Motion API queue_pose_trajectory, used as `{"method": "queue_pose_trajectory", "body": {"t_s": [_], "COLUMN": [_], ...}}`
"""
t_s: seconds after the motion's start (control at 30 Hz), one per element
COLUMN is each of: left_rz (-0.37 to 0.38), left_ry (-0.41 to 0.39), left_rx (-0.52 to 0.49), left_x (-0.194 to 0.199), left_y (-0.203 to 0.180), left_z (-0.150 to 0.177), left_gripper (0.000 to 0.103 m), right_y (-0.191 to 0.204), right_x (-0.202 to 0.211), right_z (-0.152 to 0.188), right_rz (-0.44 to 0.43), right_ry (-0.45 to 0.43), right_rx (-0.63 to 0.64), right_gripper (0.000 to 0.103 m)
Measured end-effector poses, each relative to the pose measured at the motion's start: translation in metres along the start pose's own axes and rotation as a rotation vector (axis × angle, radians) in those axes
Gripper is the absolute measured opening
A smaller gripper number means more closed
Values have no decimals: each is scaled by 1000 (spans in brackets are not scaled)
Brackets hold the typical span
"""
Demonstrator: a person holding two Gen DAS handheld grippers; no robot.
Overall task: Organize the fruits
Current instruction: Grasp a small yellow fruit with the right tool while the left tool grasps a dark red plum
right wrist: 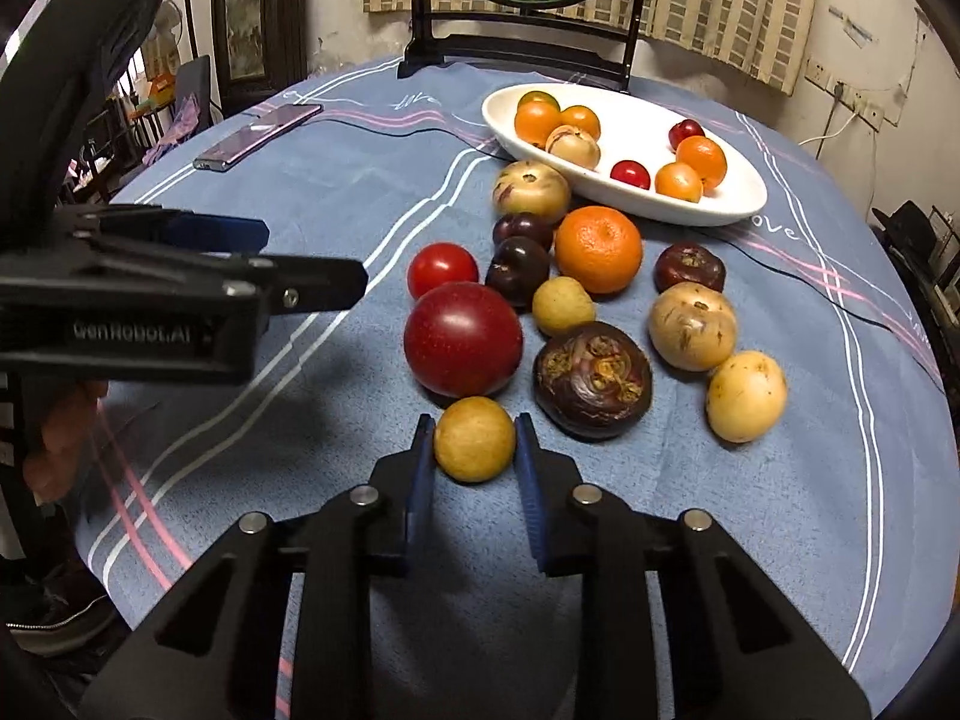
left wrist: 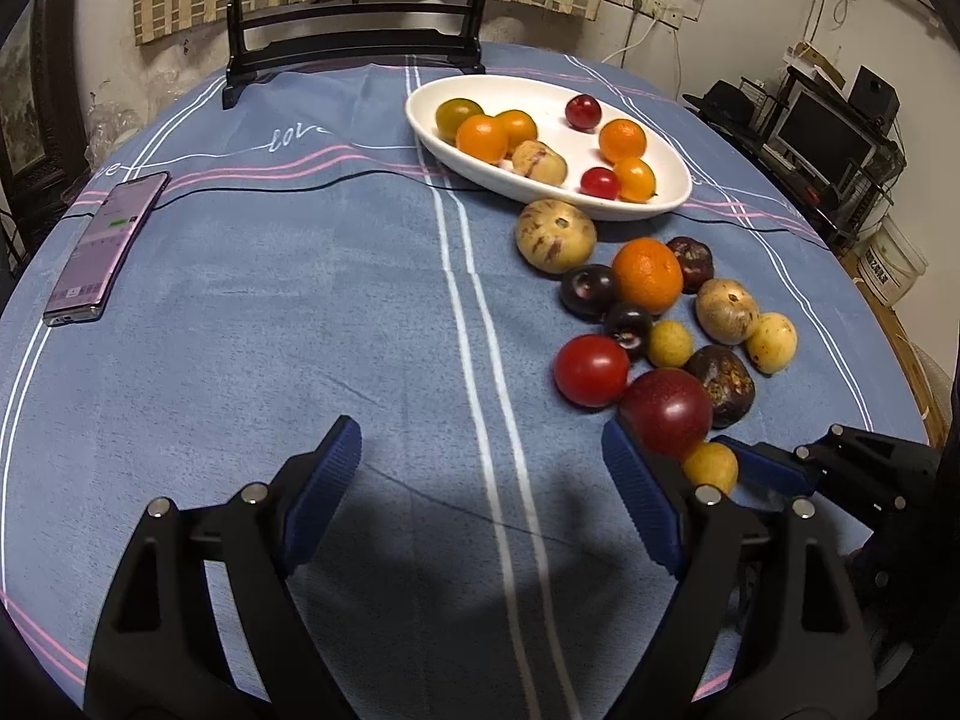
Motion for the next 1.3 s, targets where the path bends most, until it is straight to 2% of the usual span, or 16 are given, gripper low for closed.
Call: {"method": "queue_pose_trajectory", "body": {"t_s": [0.23,0.5,0.57,0.63,0.93,1.03,1.3], "left_rz": [50,62,73,63,32,12,60], "left_ry": [30,93,116,134,141,121,110], "left_rx": [-34,-71,-73,-78,-114,-133,-121], "left_x": [1,-18,-26,-32,-45,-46,-33], "left_y": [-27,-57,-64,-69,-81,-79,-76], "left_z": [6,12,14,14,3,1,3], "left_gripper": [84,83,70,64,63,41,41], "right_y": [-37,-77,-83,-85,-85,-86,-86], "right_x": [20,34,35,37,41,41,41], "right_z": [15,35,38,41,42,42,41], "right_rz": [12,37,32,25,-4,-3,-1], "right_ry": [-24,-38,-43,-48,-64,-63,-61], "right_rx": [-81,-175,-191,-198,-203,-204,-204], "right_gripper": [26,26,26,26,26,26,26]}}
Point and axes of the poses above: each gripper's, at about its wrist camera, not at the fingertips, and x roughly against the way its jaws point, y to its left, z to its underside, the point moved 7 cm from there along -x, roughly the way its jaws point, and after that the axes turned 3 degrees about z, right-handed, at the moved point
